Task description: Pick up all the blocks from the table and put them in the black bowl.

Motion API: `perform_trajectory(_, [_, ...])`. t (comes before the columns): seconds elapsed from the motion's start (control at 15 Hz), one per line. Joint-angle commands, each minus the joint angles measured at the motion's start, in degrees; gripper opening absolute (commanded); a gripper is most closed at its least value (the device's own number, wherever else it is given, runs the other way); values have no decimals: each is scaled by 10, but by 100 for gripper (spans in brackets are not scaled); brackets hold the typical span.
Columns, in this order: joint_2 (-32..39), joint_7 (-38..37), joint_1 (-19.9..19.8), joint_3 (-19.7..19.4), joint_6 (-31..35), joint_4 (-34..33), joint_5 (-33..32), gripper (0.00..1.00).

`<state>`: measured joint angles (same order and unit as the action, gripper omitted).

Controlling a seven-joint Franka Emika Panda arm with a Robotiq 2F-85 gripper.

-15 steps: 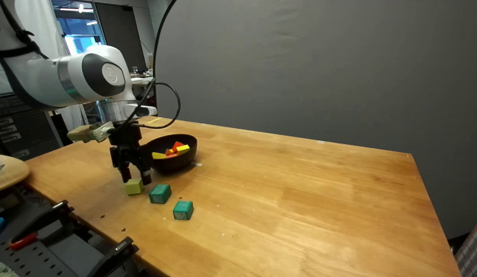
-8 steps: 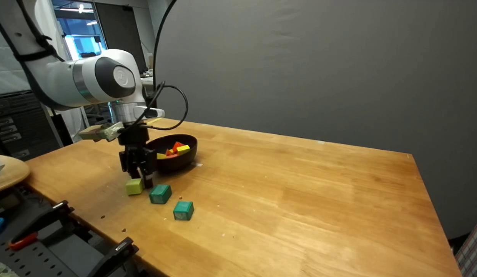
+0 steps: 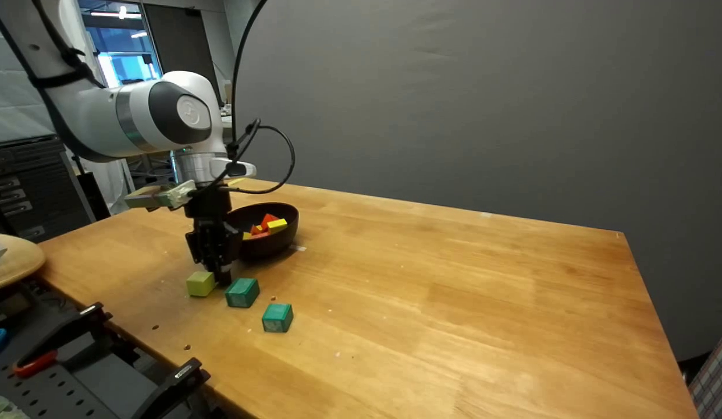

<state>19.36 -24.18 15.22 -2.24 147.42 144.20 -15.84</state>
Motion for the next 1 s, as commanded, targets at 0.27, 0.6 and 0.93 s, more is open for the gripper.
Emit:
perform_trajectory(0.27, [-8, 188, -76, 54, 17, 27, 73, 87])
perform_trajectory(0.6, [-32, 321, -128, 109, 46, 79, 162, 100])
perform_trajectory(0.93, [-57, 394, -153, 142, 58, 116, 219, 74])
